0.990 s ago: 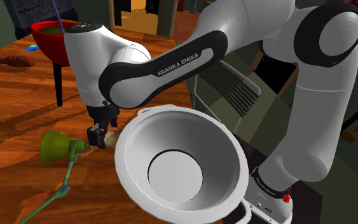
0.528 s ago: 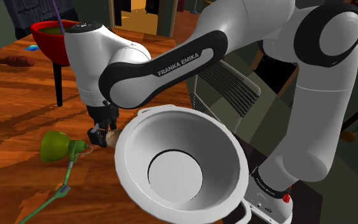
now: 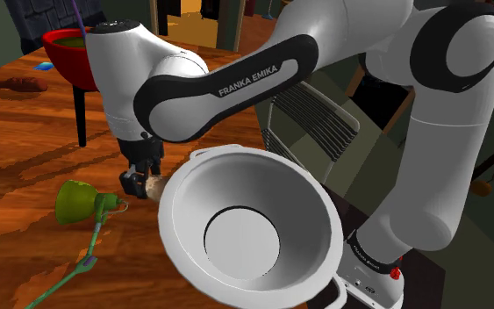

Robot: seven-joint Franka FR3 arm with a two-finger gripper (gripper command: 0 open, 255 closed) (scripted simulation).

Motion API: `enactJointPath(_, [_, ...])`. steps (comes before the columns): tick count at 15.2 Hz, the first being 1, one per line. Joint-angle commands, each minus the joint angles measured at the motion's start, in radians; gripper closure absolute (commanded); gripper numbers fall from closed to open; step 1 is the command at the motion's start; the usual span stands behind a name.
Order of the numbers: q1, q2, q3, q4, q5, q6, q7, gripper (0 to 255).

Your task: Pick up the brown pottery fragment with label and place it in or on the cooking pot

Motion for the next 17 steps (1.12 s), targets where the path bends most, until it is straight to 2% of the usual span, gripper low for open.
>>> enactJointPath(1, [-0.004,-0.015,0.007,0.012,0.013,-0.024,-0.006,255])
enactJointPath(17, [-0.014,-0.081,0.037,0.150,0.073,-0.208,-0.049,255])
